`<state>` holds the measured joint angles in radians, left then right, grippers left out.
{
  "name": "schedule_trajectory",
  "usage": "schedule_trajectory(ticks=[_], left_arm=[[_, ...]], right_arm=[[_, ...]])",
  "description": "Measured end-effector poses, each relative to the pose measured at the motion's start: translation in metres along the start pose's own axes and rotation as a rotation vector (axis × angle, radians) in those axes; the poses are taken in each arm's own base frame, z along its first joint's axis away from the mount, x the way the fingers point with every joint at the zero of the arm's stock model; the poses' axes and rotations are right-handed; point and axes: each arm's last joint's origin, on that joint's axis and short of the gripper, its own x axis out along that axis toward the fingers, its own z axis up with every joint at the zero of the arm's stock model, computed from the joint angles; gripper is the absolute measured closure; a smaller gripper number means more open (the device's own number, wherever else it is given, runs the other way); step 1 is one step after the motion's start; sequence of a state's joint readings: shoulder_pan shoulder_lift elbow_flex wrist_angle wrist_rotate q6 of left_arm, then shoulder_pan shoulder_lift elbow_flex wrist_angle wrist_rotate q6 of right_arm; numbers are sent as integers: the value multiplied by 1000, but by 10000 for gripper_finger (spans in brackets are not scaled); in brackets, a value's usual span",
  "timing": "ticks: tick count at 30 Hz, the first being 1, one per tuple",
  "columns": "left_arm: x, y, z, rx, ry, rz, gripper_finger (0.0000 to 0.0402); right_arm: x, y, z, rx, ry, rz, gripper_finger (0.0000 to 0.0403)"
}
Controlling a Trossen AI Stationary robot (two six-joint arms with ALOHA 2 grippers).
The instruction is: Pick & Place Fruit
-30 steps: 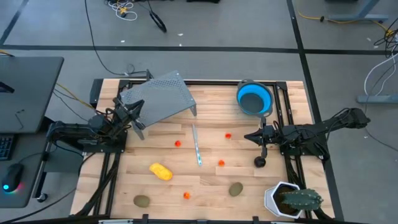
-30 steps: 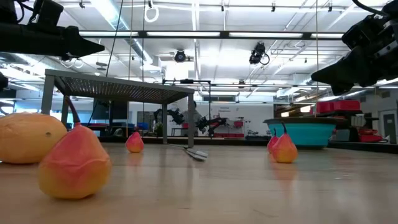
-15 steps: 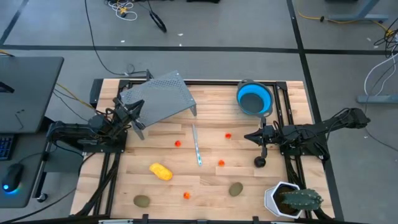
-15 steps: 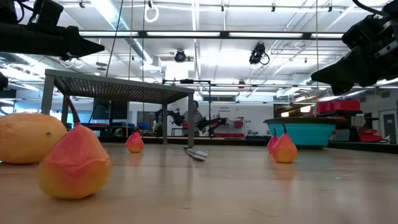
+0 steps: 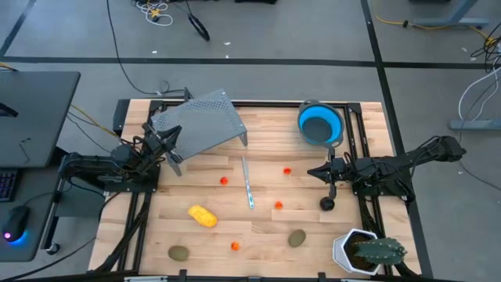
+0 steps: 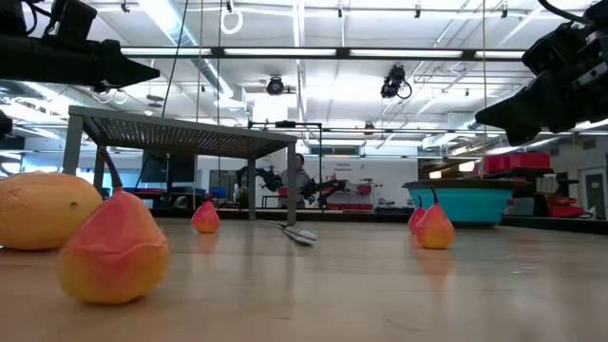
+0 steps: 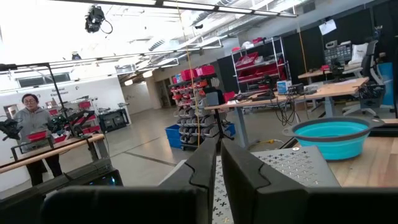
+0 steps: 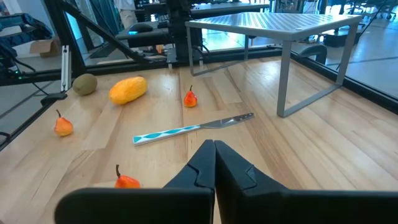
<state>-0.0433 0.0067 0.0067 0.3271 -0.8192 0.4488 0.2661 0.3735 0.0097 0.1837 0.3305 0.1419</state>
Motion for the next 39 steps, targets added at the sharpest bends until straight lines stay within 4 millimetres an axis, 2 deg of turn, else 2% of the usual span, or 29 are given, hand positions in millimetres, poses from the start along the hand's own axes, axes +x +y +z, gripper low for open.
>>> schedule_trajectory(ticks=[28, 35, 39], left_arm=[[0, 0, 0, 0, 1, 3, 365], [0, 0, 0, -6, -1, -1, 365], [0, -1, 1, -165, -18, -38, 365]], right_arm=[[0, 0, 0, 0, -2, 0, 401], [-1, 0, 12, -59, -125, -54, 401], [-2, 0, 21, -114, -211, -70, 401]])
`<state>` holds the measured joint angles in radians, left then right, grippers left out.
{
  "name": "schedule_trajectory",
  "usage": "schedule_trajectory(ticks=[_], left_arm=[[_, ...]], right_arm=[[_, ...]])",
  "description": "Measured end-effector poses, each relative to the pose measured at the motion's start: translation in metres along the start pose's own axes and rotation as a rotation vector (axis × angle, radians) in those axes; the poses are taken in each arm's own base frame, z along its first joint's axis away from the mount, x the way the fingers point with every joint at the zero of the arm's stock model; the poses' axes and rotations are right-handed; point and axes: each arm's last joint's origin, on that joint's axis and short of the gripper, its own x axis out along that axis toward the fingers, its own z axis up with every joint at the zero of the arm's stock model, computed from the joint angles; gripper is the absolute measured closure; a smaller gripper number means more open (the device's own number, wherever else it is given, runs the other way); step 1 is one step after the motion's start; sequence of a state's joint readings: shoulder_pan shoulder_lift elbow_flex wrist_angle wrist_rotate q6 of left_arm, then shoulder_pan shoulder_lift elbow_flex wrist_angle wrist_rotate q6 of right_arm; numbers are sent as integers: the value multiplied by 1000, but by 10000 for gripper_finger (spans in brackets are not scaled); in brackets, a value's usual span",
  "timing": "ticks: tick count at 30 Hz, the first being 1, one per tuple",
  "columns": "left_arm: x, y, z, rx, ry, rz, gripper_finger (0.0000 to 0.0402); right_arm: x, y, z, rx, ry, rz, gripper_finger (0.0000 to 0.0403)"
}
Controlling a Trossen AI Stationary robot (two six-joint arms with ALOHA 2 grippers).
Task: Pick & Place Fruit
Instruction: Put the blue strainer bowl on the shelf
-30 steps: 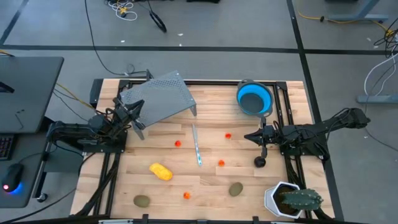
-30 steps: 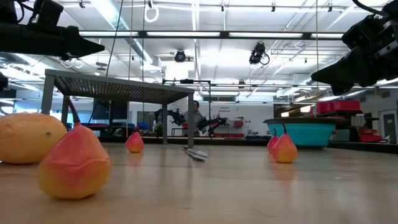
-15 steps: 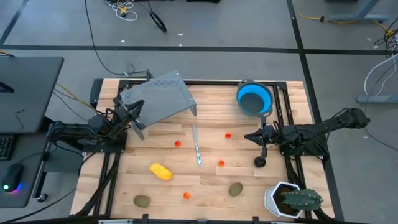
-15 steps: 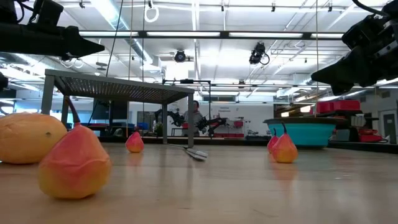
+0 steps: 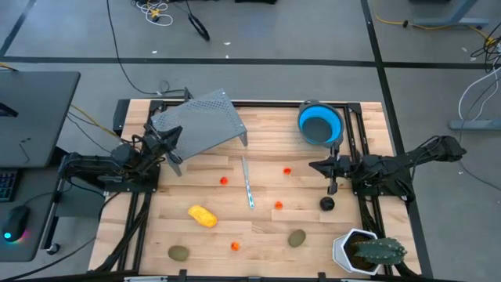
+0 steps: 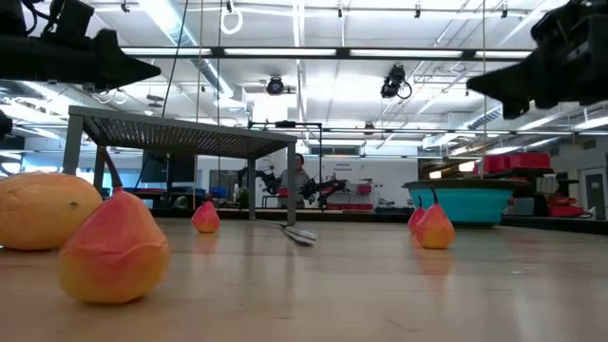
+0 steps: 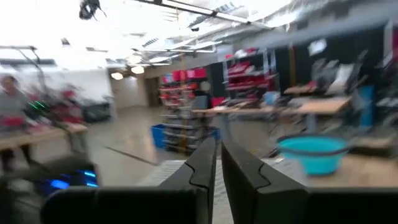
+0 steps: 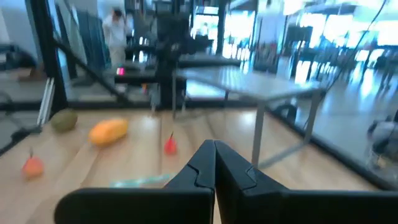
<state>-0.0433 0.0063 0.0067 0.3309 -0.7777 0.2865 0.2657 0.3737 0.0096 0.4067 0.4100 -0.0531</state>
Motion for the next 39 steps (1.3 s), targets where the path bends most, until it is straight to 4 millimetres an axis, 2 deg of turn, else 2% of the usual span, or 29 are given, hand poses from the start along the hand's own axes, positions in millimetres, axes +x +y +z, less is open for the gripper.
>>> schedule_trajectory(ticks=[4, 7, 12, 15, 17, 20, 25, 31, 36, 39], left_arm=[[0, -2, 1, -222, -12, -69, 365], [0, -4, 1, -336, -16, -139, 365], [-1, -4, 6, -382, -54, -196, 365], [-1, -6, 12, -395, -71, -308, 365], [-2, -6, 20, -428, -103, -399, 365], [-2, -8, 23, -468, -64, -464, 365], [1, -14, 26, -443, 50, -542, 365], [10, -34, 33, -396, 174, -646, 365], [17, -58, 53, -325, 230, -728, 365], [20, -73, 69, -255, 231, -733, 365]], right_arm=[[-1, -2, 16, -79, -154, -31, 401], [-3, -4, 27, -73, -259, -53, 401], [-6, -5, 34, 47, -338, -50, 401], [-6, -5, 35, 143, -349, -34, 401], [-6, -5, 35, 160, -354, -31, 401], [-6, -5, 35, 161, -350, -31, 401], [-7, -6, 36, 166, -363, -31, 401], [-9, -7, 41, 157, -417, -41, 401], [-9, -7, 42, 177, -426, -28, 401], [-7, -4, 40, 181, -411, 52, 401]])
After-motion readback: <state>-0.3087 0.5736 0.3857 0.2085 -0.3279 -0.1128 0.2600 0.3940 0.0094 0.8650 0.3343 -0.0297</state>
